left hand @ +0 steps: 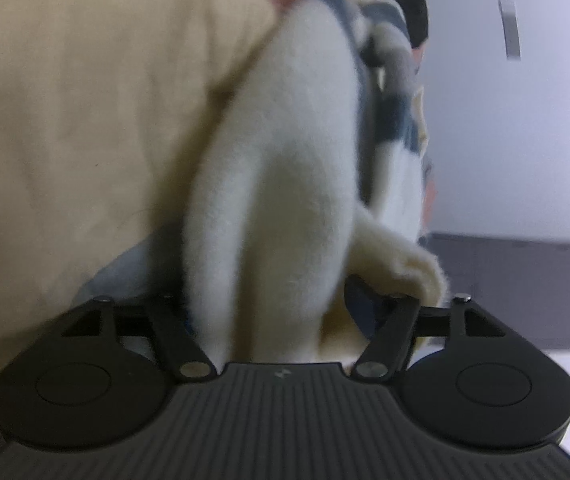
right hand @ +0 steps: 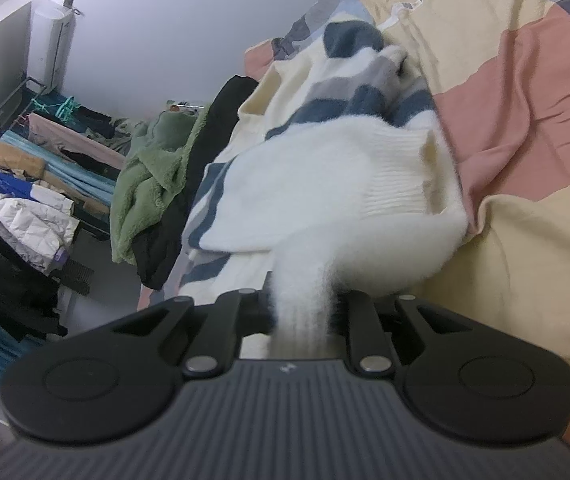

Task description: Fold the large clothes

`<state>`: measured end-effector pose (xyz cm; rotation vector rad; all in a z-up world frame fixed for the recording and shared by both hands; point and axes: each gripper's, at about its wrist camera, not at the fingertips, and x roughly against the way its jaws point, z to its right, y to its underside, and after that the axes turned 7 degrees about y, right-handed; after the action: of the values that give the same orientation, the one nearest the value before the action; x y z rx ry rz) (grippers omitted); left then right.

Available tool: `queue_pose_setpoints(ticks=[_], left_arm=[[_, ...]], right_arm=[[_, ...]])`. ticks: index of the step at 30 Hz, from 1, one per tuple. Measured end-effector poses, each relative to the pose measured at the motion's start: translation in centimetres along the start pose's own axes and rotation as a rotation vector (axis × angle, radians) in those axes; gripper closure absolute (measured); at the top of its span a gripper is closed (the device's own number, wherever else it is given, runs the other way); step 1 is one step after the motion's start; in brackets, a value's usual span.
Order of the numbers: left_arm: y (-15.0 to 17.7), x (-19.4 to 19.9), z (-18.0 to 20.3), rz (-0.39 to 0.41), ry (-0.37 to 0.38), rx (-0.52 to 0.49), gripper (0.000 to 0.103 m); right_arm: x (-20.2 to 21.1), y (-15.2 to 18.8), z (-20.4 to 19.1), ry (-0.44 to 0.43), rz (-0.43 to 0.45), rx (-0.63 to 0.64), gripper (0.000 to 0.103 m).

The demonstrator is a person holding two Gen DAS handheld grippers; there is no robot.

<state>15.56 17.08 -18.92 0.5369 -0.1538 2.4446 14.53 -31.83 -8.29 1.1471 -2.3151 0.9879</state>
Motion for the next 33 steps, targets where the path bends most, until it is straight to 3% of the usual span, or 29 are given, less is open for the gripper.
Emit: queue_pose_setpoints(ticks=[1,2,3,6,11,14,16,27,30,33], left_arm=[[0.6,0.3,0.4,-0.01,-0.001,-0.043,0.065],[1.0,0.7,0.9,-0.01,0.014,-0.059,0.069],[1.2,1.0,1.1,-0.001,0.028,-0.065,0.08],[2.1,3.3,1.5,0.038,0.108,-0.069,0.087],[3.7,7.7,3.3,0.051,0.287,-0.142,0.089],[4.4,9.6,4.3,0.033,0.352,-0.17,0.089],[5.4,11.5,5.0,0.032,0.381,-0.194,0.089],[10.4,19.8,10.1,0.016,0.491,-0.339,0.088],[9.5,19.4,11.7,0.037,0.489,-0.398,0.085],[7.4,17.2,13.2,0.047,0.446,-0.425,0.083]], right_arm=[[0.0,0.0,0.0,-0.003,0.006,-0.002,0.084],[0.0,-0.1,0.0,-0.01,0.011,-0.003,0.083],[0.1,0.0,0.1,-0.016,0.014,-0.005,0.083],[1.4,0.4,-0.2,-0.096,0.032,0.004,0.084],[4.9,0.9,-0.6,-0.272,0.105,0.002,0.086],[7.2,0.8,-0.2,-0.386,0.147,-0.04,0.086],[8.5,0.8,-0.7,-0.412,0.158,-0.022,0.086],[17.2,0.7,-4.8,-0.457,0.231,0.147,0.086],[17.2,-0.3,-5.4,-0.434,0.248,0.123,0.085],[15.4,-2.0,-6.2,-0.349,0.263,0.111,0.085]])
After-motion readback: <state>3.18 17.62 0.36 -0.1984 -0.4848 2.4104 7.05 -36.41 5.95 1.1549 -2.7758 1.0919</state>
